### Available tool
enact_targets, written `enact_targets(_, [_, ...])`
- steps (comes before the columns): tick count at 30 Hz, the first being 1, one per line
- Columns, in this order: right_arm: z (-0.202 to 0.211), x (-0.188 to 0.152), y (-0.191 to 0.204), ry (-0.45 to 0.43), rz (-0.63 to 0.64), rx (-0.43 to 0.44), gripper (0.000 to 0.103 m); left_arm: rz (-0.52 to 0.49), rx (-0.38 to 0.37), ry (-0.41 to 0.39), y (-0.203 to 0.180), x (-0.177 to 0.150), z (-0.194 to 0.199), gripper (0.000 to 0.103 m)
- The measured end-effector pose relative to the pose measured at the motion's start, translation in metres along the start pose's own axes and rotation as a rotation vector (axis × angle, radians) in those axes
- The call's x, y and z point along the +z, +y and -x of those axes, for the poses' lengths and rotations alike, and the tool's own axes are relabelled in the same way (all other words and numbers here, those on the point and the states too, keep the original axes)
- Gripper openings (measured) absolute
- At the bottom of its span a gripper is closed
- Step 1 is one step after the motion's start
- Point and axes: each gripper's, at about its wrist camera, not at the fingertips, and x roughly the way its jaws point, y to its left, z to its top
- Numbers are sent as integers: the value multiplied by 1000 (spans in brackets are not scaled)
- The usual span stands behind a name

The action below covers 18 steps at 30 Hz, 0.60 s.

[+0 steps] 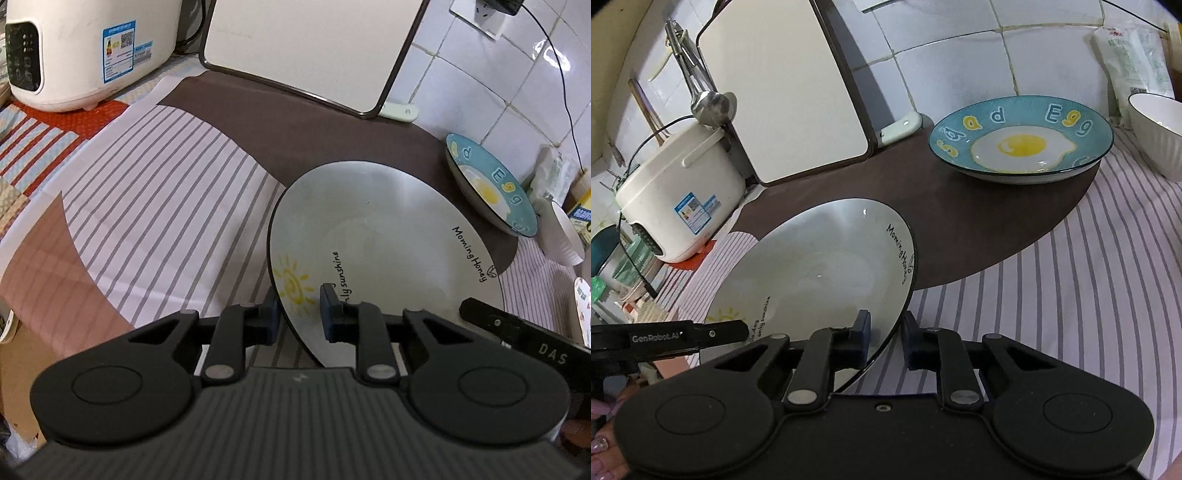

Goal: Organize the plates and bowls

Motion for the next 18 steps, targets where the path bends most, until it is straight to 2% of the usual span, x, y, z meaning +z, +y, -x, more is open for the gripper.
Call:
enact_targets(8, [18, -1, -2, -5, -5, 13, 22, -103, 28, -40, -22, -2, 21, 20])
enact_targets(18, [82, 12, -12, -93, -10, -3, 22, -150, -45, -67, -59, 3, 63, 21])
